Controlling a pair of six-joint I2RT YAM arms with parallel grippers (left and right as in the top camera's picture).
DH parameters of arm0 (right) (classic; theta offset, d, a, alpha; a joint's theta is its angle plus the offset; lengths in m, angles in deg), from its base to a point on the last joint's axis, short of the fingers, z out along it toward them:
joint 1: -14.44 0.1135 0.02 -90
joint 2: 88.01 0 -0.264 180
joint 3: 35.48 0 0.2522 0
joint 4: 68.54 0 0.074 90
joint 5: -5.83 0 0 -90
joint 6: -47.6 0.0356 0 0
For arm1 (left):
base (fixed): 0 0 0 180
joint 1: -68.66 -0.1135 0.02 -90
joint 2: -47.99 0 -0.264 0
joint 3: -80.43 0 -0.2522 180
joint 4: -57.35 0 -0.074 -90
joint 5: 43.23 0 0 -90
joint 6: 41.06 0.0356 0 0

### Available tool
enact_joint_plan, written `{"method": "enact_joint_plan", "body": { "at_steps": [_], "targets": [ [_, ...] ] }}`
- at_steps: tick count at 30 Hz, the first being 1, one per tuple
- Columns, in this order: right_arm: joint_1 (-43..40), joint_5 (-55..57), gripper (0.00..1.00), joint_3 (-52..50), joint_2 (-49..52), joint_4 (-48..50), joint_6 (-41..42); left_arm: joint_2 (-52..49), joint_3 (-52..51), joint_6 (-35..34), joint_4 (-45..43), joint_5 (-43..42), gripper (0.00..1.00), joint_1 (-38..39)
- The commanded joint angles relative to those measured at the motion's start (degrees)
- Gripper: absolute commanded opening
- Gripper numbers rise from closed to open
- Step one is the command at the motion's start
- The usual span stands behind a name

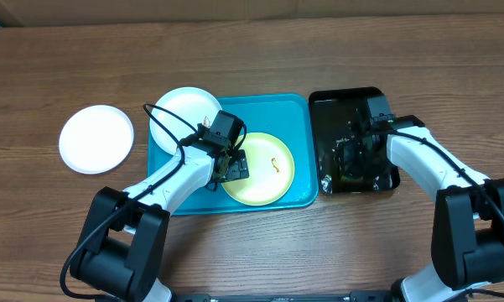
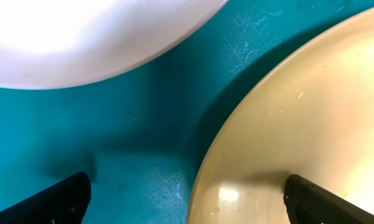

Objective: Clean dirty plates on tray and stack at the side
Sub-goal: 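Rub the held sponge in the water of the black tray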

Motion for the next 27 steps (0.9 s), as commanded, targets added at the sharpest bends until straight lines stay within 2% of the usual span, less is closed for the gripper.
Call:
{"method": "enact_joint_plan", "body": {
  "at_steps": [1, 3, 4, 7, 10, 11, 12, 13, 14, 16, 21, 24, 27],
  "targets": [
    [-0.5, 0.7, 0.87, 0.5, -0.9, 0.9, -0.3, -0.4, 1.1, -0.3, 0.2, -0.3, 1.00, -0.3],
    [-0.5, 0.7, 0.86, 0.5, -0.9, 1.4, -0.3, -0.4, 1.1, -0.3, 0.2, -0.3, 1.00, -0.3],
    [-0.5, 0.7, 0.82, 0.4, -0.8, 1.4, -0.3, -0.4, 1.1, -0.3, 0.2, -0.2, 1.00, -0.3],
    [-0.5, 0.6, 0.46, -0.4, -0.8, 0.4, -0.2, -0.4, 1.1, -0.3, 0.1, -0.3, 1.00, -0.3],
    [-0.5, 0.4, 0.34, -2.0, -0.8, -0.3, -0.3, -0.4, 1.1, -0.3, 0.2, -0.3, 1.00, -0.3],
    [-0.5, 0.4, 0.34, -2.9, -0.8, -0.1, -0.3, -0.4, 1.1, -0.3, 0.1, -0.3, 1.00, -0.3],
    [-0.5, 0.4, 0.44, -3.5, -0.8, 0.2, -0.2, -0.4, 1.1, -0.3, 0.2, -0.3, 1.00, -0.3],
    [-0.5, 0.4, 0.69, -4.1, -0.8, 0.8, -0.2, -0.4, 1.1, -0.3, 0.2, -0.3, 1.00, -0.3],
    [-0.5, 0.5, 0.88, -4.3, -0.8, 1.5, -0.3, -0.4, 1.1, -0.3, 0.1, -0.2, 1.00, -0.3],
    [-0.5, 0.5, 1.00, -4.0, -0.8, 2.6, -0.3, -0.4, 1.1, -0.3, -0.1, -0.3, 1.00, -0.3],
    [-0.6, 0.5, 1.00, -0.6, -0.8, 2.8, -0.3, -0.4, 1.1, -0.3, -5.0, -0.9, 1.00, -0.3],
    [-0.6, 0.7, 0.99, -0.4, -0.8, 3.9, -0.3, -0.4, 1.1, -0.3, -3.4, -6.8, 1.00, -0.3],
    [-0.6, 0.7, 0.91, -0.4, -0.8, 4.0, -0.3, -0.4, 1.0, -0.3, -1.7, -9.4, 1.00, -0.2]
  ]
}}
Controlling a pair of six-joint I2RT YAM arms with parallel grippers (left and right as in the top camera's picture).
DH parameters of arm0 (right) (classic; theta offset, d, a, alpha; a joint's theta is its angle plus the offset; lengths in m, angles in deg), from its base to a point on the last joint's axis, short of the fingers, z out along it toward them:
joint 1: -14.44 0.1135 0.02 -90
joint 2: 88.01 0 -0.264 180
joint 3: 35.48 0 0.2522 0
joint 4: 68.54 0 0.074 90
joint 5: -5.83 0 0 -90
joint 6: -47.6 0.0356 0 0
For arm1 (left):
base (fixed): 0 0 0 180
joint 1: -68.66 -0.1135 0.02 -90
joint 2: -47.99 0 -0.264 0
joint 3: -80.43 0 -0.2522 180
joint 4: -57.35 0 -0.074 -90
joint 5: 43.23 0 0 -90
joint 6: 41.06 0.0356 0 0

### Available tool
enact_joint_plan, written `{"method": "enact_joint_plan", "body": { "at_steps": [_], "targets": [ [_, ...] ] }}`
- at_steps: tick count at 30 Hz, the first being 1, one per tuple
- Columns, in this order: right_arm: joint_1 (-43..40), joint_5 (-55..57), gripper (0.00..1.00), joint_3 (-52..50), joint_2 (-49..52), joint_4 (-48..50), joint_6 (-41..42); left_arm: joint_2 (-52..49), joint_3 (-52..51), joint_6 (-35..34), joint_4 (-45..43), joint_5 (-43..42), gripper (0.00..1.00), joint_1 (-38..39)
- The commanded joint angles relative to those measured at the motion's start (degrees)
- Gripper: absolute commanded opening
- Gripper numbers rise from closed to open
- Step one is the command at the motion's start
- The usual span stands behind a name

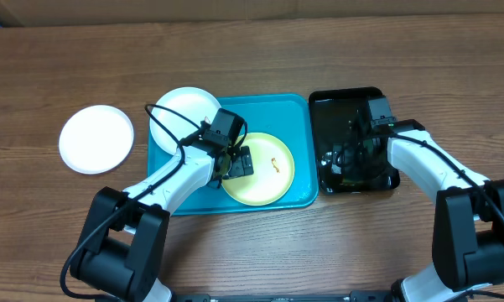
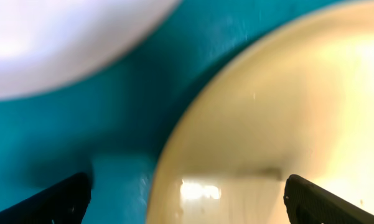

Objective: Clean dirty plates on tray and stack at the side
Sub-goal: 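Rub the held sponge in the water of the black tray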

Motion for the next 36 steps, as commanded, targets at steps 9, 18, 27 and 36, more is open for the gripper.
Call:
{"method": "enact_joint_plan", "body": {
  "at_steps": [9, 18, 27, 36],
  "targets": [
    [-0.2, 0.2, 0.91, 1.4, -0.3, -1.0, -0.1, -0.4, 0.9, 3.6, 2.6, -2.3, 0.58, -0.2],
    [-0.2, 1.2, 0.84, 1.4, -0.3, 1.2, -0.1, -0.5, 0.9, 4.3, 2.6, -0.3, 0.05, -0.2],
    [-0.2, 1.2, 0.35, 1.4, -0.3, 0.7, -0.1, -0.5, 0.9, 4.2, 2.6, -0.2, 0.09, -0.2],
    [-0.2, 1.2, 0.59, 0.4, -0.3, 2.4, -0.1, -0.4, 0.9, 4.2, 2.6, -0.2, 0.16, -0.2]
  ]
}}
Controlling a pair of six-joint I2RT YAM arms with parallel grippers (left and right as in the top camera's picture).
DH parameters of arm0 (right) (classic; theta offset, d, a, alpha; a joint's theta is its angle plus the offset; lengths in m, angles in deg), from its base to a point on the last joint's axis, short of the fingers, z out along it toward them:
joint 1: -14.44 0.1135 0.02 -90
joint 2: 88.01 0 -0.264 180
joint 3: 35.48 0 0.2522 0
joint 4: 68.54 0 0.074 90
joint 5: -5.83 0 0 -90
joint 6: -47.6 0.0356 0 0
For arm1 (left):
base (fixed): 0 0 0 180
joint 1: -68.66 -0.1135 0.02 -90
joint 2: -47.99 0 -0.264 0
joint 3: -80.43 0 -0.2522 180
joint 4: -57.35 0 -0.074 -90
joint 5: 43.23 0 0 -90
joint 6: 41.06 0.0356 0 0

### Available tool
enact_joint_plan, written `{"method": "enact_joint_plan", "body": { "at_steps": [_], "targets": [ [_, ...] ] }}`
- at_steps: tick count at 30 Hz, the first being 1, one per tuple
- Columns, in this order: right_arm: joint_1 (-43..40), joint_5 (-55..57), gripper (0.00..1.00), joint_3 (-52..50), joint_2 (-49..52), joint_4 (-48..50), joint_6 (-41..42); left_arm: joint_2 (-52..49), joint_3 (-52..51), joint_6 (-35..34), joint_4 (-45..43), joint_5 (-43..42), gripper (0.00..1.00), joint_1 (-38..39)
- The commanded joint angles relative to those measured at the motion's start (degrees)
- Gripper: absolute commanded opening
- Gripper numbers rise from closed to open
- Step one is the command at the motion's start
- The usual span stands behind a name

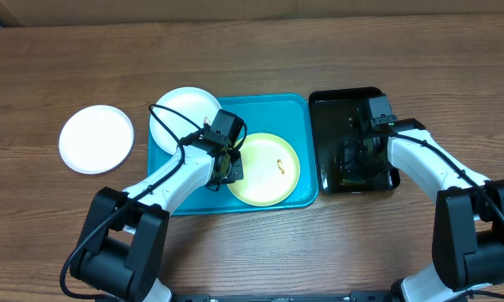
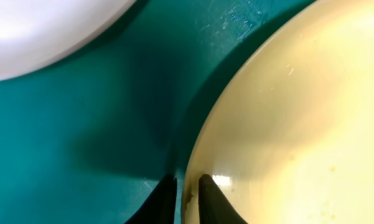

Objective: Clean dirty plates on tray and stack at the side
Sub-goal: 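Rub the held sponge in the water of the black tray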

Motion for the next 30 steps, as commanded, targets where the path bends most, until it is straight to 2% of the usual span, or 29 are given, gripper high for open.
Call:
{"method": "enact_joint_plan", "body": {
  "at_steps": [1, 5, 6, 8, 11, 14, 15, 21, 23, 24, 25, 26, 28, 29, 30],
  "targets": [
    [-0.2, 0.3, 0.59, -0.4, -0.3, 2.0, -0.2, -0.5, 0.5, 0.7, 0.0, 0.6, 0.16, -0.2],
    [-0.2, 0.3, 0.56, -1.6, -0.3, 4.1, -0.1, -0.5, 0.5, 0.7, 0.0, 0.6, 0.15, -0.2],
    [-0.2, 0.3, 0.53, -1.6, -0.3, 4.2, -0.1, -0.5, 0.5, 0.7, 0.0, 0.6, 0.15, -0.2],
    [-0.2, 0.3, 0.38, -1.6, -0.3, 5.1, -0.1, -0.5, 0.5, 0.7, -0.1, 0.6, 0.15, -0.2],
    [-0.2, 0.3, 0.35, -1.2, -0.3, 6.3, -0.1, -0.5, 0.5, 0.7, -0.3, 0.6, 0.15, -0.2],
    [-0.2, 0.3, 0.56, -1.0, -0.3, 6.1, -0.2, -0.5, 0.5, 0.7, -0.3, 0.6, 0.16, -0.2],
    [-0.2, 0.3, 0.59, -1.1, -0.3, 5.8, -0.2, -0.5, 0.5, 0.7, -0.2, 0.6, 0.16, -0.2],
    [-0.2, 0.5, 0.60, -4.4, 0.3, 10.8, -0.1, -0.5, 0.5, 0.7, 0.0, 0.6, 0.13, -0.2],
    [-0.2, 0.5, 0.51, -4.5, 0.6, 11.7, -0.1, -0.5, 0.5, 0.7, -0.1, 0.6, 0.13, -0.2],
    [-0.2, 0.5, 0.41, -4.4, 0.6, 12.2, -0.1, -0.5, 0.5, 0.7, -0.1, 0.6, 0.13, -0.2],
    [-0.2, 0.5, 0.18, -4.3, 0.6, 12.7, -0.1, -0.5, 0.5, 0.7, 0.0, 0.6, 0.12, -0.2],
    [-0.2, 0.5, 0.04, -4.0, 0.6, 13.0, -0.1, -0.5, 0.5, 0.7, 0.0, 0.6, 0.12, -0.2],
    [-0.2, 0.5, 0.04, -3.0, 0.5, 12.8, -0.1, -0.5, 0.5, 0.7, 0.0, 0.6, 0.12, -0.2],
    [-0.2, 0.5, 0.09, -2.4, 0.5, 12.5, -0.1, -0.5, 0.5, 0.7, 0.0, 0.5, 0.12, -0.2],
    [-0.2, 0.5, 0.46, -1.9, 0.5, 12.2, 0.0, -0.5, 0.5, 0.6, 0.2, 0.6, 0.12, -0.2]
  ]
}}
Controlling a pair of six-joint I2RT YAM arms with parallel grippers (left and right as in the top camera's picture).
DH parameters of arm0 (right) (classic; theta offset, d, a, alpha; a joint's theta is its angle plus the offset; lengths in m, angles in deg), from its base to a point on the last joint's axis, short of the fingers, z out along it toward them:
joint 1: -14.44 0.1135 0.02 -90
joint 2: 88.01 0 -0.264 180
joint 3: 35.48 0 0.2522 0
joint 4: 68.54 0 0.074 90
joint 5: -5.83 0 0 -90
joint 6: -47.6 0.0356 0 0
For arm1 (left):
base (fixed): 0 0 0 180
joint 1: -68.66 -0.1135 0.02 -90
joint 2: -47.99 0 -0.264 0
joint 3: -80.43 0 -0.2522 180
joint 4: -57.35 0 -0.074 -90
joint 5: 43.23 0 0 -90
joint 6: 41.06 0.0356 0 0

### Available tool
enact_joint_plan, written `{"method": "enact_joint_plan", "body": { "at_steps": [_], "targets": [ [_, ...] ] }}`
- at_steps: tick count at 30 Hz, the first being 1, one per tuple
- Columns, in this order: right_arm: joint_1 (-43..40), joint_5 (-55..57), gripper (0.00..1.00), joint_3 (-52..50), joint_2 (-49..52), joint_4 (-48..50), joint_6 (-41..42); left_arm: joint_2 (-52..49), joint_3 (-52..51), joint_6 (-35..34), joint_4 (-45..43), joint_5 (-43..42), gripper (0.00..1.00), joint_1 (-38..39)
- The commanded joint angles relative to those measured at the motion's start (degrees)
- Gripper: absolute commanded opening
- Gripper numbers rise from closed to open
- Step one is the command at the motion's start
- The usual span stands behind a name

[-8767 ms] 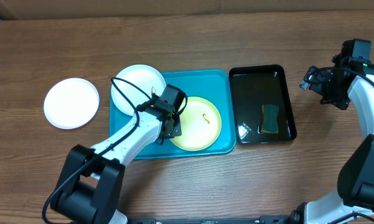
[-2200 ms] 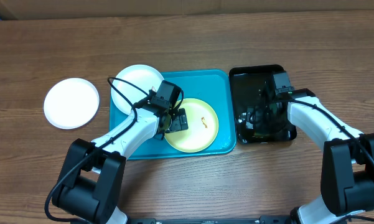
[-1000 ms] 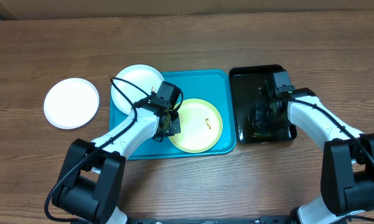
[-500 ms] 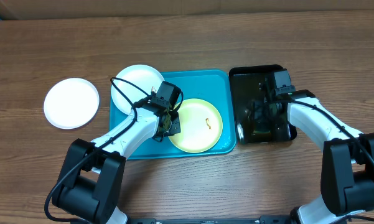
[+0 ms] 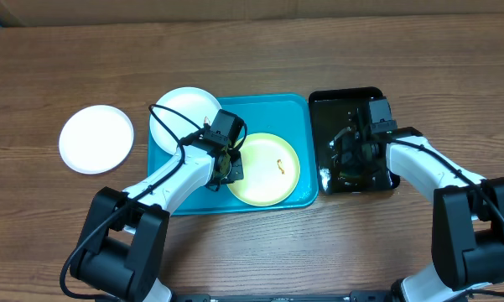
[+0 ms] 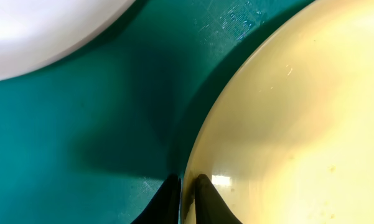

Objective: Clean dirty plates on tray and stack at the side
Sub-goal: 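Rub the held sponge in the water of the black tray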

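Observation:
A yellow plate (image 5: 268, 170) with a small food scrap lies on the teal tray (image 5: 264, 107). My left gripper (image 5: 231, 168) is shut on the yellow plate's left rim (image 6: 196, 155); in the left wrist view one finger sits outside the rim and one inside, my left gripper (image 6: 187, 199). A white plate (image 5: 183, 113) rests at the tray's far left corner (image 6: 43, 31). A second white plate (image 5: 96, 138) lies on the table to the left. My right gripper (image 5: 345, 155) hangs over the black bin (image 5: 329, 105); its jaws are hidden against the dark bin.
The black bin stands just right of the teal tray, almost touching it. Wooden table (image 5: 252, 50) extends behind and to the left. The lone white plate lies apart from the tray on the left side.
My left gripper's fingers have drawn slightly tighter on the yellow plate's rim. The right gripper has shifted a little to the left over the black bin.
My left gripper stood open, straddling the yellow plate's left rim. It stayed open and nearer the plate a moment later. Then it had shut on the rim and the plate sat slightly further right. It still grips the rim now.

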Motion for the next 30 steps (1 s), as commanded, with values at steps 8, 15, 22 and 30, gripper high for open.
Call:
{"method": "enact_joint_plan", "body": {
  "at_steps": [8, 15, 22, 30],
  "targets": [
    [-0.2, 0.2, 0.90, 3.2, 0.3, -3.3, -0.5, -0.5, 0.5, 0.2, 0.3, 0.5, 0.11, -0.2],
    [-0.2, 0.2, 0.11, 3.0, 0.3, -4.5, -0.5, -0.5, 0.5, 0.2, 0.1, 0.6, 0.10, -0.2],
    [-0.2, 0.2, 0.04, 11.1, -1.7, -14.5, -0.7, -0.5, 0.5, 0.1, 0.0, 0.6, 0.04, -0.2],
    [-0.2, 1.8, 0.04, 13.8, -3.2, -20.7, -0.7, -0.5, 0.5, -7.0, 0.4, 0.6, 0.04, -0.2]
  ]
}}
